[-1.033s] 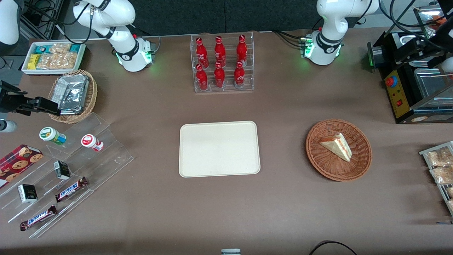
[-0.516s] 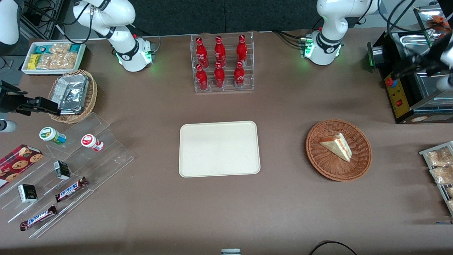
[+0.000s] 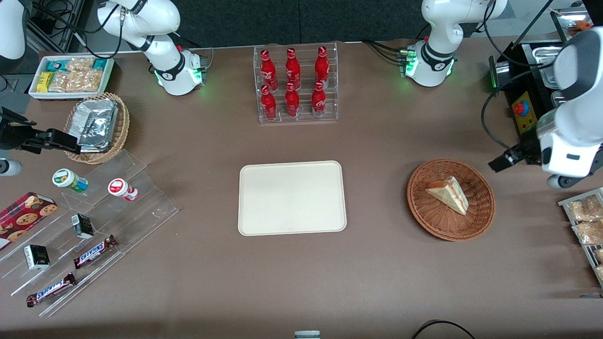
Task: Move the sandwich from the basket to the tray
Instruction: 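Move the left gripper over the sandwich in the wicker basket, then lower the left gripper onto the wrapped sandwich and close on it, then lift the sandwich and carry it over the cream tray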
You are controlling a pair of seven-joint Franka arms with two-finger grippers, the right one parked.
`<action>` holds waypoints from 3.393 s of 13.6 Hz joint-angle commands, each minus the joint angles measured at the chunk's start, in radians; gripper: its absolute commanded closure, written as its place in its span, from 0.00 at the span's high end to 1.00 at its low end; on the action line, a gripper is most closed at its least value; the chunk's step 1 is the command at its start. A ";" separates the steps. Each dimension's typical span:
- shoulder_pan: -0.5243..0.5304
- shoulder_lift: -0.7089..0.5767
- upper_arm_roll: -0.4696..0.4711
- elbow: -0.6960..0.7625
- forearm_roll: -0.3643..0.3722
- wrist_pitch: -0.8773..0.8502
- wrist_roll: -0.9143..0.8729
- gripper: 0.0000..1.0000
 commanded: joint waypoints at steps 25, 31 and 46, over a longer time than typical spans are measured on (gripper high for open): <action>-0.047 0.147 0.002 -0.517 0.053 0.813 -0.377 1.00; -0.045 0.182 0.004 -0.514 0.053 0.844 -0.376 0.45; -0.285 0.108 -0.019 -0.104 0.058 0.228 -0.382 0.14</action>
